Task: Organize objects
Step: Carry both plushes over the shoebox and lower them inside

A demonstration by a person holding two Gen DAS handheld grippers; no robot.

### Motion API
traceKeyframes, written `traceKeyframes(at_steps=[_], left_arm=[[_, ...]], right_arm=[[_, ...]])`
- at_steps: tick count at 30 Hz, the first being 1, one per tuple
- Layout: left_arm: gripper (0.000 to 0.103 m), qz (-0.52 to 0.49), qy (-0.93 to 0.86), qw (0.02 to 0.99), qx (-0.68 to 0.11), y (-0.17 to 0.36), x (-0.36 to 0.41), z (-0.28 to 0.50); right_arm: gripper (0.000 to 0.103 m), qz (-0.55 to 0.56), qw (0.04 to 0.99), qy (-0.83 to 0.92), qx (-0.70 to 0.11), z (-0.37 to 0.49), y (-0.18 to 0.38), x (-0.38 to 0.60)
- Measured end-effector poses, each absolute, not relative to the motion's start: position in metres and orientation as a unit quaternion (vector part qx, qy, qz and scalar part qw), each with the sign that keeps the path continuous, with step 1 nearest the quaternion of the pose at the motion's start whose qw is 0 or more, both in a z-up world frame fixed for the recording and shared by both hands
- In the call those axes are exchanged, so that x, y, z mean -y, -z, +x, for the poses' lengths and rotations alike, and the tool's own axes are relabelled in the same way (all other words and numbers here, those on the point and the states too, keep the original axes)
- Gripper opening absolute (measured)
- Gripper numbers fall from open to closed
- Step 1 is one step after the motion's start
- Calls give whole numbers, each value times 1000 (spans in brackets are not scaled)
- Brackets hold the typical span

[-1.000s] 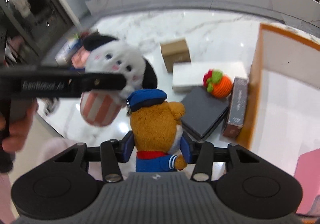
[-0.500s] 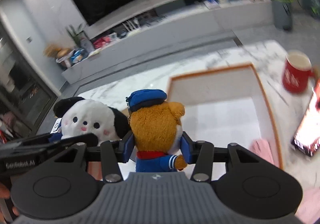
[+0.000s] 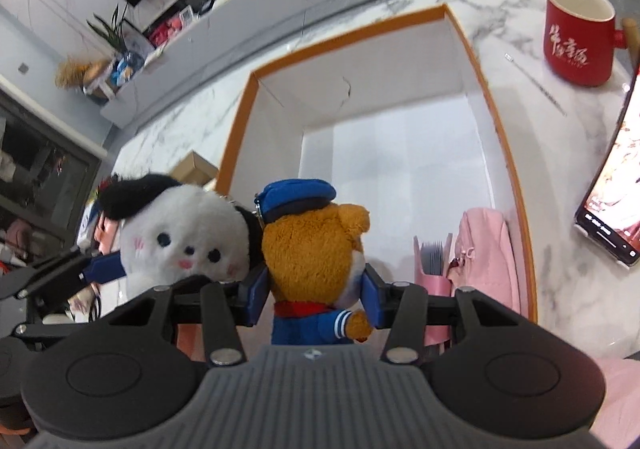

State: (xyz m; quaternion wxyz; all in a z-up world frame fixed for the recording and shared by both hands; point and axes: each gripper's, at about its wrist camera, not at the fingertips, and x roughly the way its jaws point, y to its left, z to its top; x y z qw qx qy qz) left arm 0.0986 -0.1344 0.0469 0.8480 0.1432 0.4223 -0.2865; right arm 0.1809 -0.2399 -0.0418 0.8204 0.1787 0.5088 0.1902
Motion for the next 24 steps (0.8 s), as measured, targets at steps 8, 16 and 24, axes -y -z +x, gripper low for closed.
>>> traceKeyframes(at_steps=[8, 16, 24], left_arm=[[70, 201, 293, 828, -433, -28, 159, 97], [72, 230, 293, 805, -461, -16, 168, 100], [74, 227, 298, 791, -484, -2, 168, 107]], right_arm=[[50, 144, 812, -180, -536, 193, 54, 245], [51, 105, 815, -180, -540, 194, 54, 239], [53, 90, 810, -180, -550, 196, 53, 239]])
